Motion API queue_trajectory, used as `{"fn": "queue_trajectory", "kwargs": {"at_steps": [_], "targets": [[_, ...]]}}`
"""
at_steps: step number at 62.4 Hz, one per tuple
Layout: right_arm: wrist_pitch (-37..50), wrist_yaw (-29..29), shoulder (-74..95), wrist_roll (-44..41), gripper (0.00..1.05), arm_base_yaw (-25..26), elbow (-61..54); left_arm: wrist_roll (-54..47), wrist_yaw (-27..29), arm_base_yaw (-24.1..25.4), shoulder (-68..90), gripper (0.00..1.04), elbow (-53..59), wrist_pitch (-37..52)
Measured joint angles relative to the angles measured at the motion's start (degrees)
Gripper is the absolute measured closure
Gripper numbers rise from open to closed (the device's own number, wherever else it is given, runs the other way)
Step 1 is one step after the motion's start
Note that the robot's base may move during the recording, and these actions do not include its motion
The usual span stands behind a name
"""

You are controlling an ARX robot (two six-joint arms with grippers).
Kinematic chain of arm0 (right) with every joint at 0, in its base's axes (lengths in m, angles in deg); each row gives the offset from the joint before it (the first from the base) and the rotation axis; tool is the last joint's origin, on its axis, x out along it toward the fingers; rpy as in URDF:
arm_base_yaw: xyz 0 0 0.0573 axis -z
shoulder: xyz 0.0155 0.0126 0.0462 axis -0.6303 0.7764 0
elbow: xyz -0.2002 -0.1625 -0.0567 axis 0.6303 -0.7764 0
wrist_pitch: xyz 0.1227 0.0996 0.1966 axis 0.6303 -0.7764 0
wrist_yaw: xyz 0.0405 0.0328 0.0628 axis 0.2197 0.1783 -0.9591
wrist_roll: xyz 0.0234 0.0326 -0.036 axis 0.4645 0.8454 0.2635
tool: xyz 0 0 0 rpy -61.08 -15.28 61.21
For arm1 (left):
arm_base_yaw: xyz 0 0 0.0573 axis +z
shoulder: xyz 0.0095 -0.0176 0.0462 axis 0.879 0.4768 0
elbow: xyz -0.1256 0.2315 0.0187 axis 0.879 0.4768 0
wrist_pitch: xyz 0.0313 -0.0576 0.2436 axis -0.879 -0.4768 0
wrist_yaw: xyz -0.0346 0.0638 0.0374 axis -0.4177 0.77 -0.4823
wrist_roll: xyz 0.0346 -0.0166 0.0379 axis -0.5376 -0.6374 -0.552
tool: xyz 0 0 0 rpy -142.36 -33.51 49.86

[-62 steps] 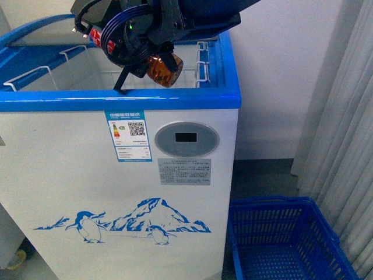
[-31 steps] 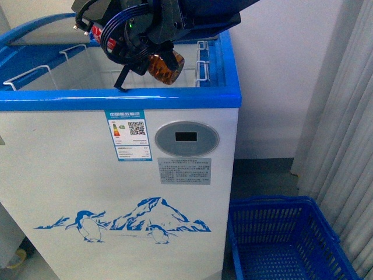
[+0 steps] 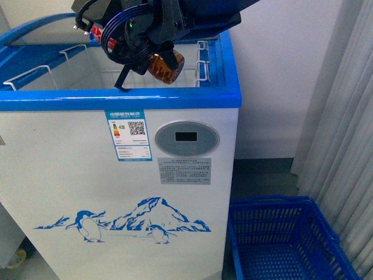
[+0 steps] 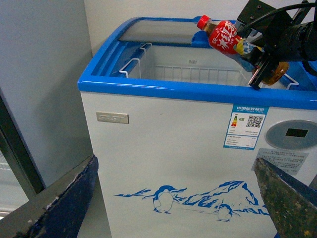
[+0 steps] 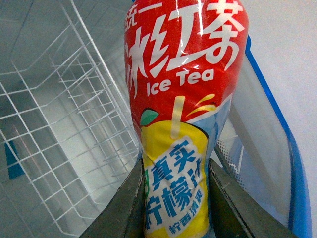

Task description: Put drink in fridge

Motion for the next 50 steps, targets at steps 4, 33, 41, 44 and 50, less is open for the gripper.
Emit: {"fn": "queue_trajectory", "kwargs": {"at_steps": [4, 33, 41, 44, 50], "targets": [[-0.17, -0.42, 0.0, 0.24, 0.59, 0.04, 0.0, 0.0, 0.02, 0.0, 0.0, 0.08, 0.0, 0.0], [-3.87, 1.31, -0.07, 9.55, 0.07, 0.26, 4.52, 0.0, 0.02, 0.0, -0.02, 0.08, 0.0, 0.0], [-3.91, 1.11, -1.22, 14.23, 0.07, 0.44, 4.02, 0.0, 0.0, 0.0, -0.02, 0.08, 0.0, 0.02], [-3.93, 0.98, -2.4, 16.15, 0.07, 0.57, 2.71, 0.0, 0.02, 0.0, -0.02, 0.08, 0.0, 0.0], [-3.19, 0.74, -6.73, 20.44, 0.07, 1.07, -1.9, 0.0, 0.02, 0.0, -0.02, 0.08, 0.0, 0.02]]}}
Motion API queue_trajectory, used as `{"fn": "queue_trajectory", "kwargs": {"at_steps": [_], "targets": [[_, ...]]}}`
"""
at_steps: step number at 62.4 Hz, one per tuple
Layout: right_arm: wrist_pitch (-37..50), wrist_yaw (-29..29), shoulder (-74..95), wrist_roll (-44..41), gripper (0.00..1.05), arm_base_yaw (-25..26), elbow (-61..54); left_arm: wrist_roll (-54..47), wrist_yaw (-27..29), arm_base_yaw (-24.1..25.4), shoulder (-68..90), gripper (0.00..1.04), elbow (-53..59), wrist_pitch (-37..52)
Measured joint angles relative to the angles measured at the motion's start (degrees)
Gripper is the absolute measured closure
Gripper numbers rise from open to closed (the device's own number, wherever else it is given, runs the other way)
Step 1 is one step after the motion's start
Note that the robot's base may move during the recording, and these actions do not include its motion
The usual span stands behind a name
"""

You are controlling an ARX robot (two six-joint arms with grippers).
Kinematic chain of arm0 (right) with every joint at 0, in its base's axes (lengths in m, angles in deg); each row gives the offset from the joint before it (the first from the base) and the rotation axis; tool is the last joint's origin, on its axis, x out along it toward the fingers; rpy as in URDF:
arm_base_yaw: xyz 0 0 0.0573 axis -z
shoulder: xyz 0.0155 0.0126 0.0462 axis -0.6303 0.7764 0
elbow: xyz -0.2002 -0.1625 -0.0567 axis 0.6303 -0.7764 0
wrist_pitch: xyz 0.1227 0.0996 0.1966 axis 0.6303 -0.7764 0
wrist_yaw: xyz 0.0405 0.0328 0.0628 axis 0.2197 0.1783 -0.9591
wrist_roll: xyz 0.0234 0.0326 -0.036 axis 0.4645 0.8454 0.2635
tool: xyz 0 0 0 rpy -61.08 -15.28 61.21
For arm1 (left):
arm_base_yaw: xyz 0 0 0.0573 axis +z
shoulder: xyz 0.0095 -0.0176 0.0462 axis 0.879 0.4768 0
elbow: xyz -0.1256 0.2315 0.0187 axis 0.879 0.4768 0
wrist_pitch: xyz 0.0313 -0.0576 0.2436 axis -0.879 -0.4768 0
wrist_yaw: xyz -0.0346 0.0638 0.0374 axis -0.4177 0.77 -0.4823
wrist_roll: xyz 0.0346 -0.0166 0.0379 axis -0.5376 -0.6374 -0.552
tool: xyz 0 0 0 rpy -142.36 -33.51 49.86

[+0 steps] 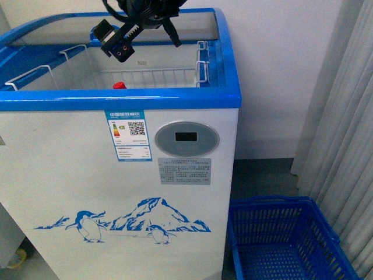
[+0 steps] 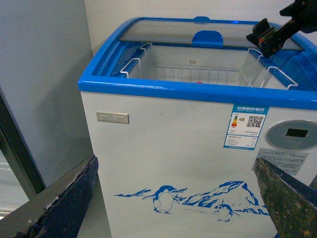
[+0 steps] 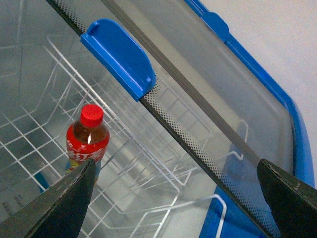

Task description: Put drink in fridge

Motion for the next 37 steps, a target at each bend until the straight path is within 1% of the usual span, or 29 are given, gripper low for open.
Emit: {"fn": "queue_trajectory", "kwargs": {"at_steps": [11, 19, 37], "targets": [[3.58, 0.07, -7.8, 3.28, 0.07, 1.36, -8.55, 0.0, 0.0, 0.0, 0.0, 0.08, 0.0, -0.02], [6.23, -0.02, -15.08, 7.28, 0.07, 3.69, -17.62, -0.02, 0.0, 0.0, 0.0, 0.08, 0.0, 0.0], [11.28, -0.48, -26.45, 10.8, 0.07, 6.51, -31.12, -0.02, 0.0, 0.0, 0.0, 0.08, 0.0, -0.02]]}}
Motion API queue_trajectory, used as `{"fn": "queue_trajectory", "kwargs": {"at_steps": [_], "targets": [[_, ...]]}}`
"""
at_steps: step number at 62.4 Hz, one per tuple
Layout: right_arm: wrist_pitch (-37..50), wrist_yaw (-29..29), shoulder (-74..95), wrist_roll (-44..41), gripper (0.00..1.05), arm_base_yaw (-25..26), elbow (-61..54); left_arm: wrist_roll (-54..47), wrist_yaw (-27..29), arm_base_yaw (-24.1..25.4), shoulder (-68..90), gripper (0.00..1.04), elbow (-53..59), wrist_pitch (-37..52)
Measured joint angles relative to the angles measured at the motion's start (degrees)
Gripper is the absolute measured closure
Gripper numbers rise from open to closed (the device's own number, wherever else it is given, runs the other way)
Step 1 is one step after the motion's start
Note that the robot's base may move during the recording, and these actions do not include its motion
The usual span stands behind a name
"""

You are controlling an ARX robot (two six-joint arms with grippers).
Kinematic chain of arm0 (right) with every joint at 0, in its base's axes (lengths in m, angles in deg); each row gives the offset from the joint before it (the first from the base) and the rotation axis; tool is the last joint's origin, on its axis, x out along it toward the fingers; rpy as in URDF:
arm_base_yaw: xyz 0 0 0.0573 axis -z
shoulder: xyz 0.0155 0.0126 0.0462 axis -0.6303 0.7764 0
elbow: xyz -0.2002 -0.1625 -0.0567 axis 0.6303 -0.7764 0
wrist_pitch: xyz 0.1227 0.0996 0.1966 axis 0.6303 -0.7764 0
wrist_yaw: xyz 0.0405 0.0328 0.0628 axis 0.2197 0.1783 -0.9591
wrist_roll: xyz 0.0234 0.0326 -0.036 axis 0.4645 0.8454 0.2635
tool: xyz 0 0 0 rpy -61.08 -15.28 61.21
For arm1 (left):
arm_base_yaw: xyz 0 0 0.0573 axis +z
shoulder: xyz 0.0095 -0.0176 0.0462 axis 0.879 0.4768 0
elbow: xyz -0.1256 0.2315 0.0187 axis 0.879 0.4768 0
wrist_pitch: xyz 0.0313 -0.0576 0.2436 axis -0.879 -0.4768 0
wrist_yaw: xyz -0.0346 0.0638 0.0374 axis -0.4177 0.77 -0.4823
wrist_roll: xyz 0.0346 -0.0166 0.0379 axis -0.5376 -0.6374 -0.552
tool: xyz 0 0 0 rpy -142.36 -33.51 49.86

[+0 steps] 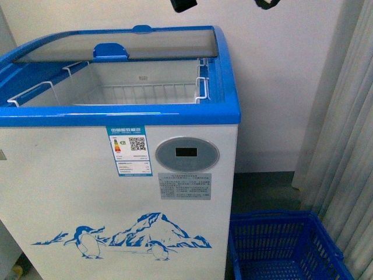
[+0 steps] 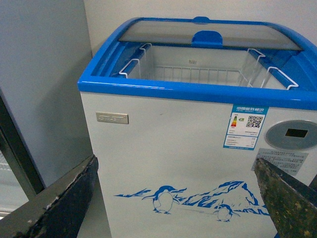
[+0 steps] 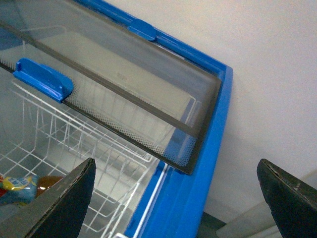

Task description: Put drink in fridge

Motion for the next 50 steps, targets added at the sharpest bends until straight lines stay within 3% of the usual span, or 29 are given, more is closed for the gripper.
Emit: {"fn": "queue_trajectory", "kwargs": {"at_steps": [26, 50], "targets": [[5.44, -0.46, -21.22, 6.43, 0.07, 3.93, -24.79, -0.07, 0.0, 0.0, 0.0, 0.08, 0.0, 0.02], [9.57, -1.49, -34.12, 9.92, 0.07, 7.65, -39.91, -0.07, 0.0, 0.0, 0.0, 0.08, 0.0, 0.0]]}}
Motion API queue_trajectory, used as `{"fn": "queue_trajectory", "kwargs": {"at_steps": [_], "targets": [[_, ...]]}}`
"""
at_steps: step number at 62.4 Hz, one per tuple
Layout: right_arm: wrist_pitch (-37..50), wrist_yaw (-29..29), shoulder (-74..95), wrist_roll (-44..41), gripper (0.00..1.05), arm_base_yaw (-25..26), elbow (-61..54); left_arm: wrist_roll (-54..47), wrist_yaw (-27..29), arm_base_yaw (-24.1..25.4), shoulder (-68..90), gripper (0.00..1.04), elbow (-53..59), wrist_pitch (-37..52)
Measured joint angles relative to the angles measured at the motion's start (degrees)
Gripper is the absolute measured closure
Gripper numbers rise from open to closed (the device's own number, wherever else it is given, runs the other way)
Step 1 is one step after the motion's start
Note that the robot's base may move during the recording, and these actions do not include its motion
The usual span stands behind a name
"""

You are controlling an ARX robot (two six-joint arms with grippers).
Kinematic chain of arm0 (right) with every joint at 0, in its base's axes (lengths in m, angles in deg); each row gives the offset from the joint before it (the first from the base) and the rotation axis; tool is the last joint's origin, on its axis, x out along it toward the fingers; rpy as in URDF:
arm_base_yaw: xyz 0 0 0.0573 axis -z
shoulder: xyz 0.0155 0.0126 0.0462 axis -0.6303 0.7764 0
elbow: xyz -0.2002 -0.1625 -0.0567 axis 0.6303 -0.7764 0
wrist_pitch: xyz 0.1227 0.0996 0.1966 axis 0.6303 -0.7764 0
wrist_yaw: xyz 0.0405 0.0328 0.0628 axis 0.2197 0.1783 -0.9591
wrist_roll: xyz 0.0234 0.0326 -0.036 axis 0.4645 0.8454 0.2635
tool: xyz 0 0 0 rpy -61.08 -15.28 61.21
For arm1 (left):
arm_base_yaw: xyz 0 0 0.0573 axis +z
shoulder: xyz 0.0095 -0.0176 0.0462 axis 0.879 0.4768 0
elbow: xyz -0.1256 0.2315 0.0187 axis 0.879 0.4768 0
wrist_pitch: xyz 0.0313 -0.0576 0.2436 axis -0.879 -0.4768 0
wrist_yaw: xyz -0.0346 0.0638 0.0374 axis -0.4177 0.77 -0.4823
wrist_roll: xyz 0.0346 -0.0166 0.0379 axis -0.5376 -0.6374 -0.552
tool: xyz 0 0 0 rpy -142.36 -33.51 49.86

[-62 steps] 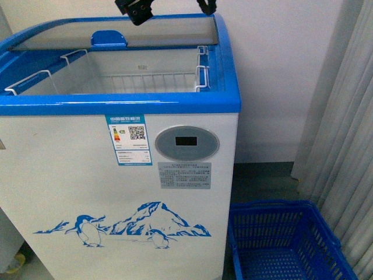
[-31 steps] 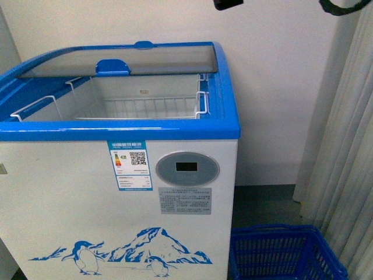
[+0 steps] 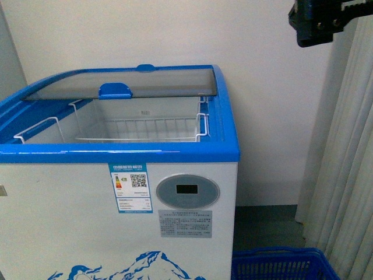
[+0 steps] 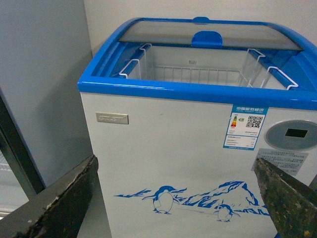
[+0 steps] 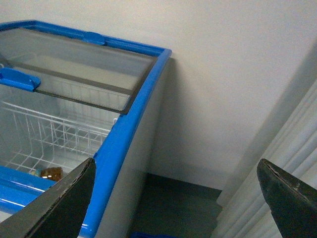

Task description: Put drink in fridge

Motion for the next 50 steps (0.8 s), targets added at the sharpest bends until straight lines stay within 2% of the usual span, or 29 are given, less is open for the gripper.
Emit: {"fn": "queue_trajectory", "kwargs": {"at_steps": [18, 30, 41, 50], "targets": [[4.98, 2.89, -11.5, 0.11, 0.07, -1.25, -10.47, 0.0, 0.0, 0.0, -0.02, 0.08, 0.0, 0.0], [4.44, 3.56, -22.25, 0.24, 0.07, -1.95, -17.92, 0.0, -0.02, 0.0, -0.02, 0.08, 0.0, 0.0], [-0.7, 7.54, -35.47, 0.85, 0.07, -2.36, -25.35, 0.0, 0.0, 0.0, -0.02, 0.08, 0.0, 0.0], [-9.44, 7.72, -46.47, 2.67, 0.07, -1.86, -29.03, 0.0, 0.0, 0.0, -0.02, 0.08, 0.0, 0.02]]}}
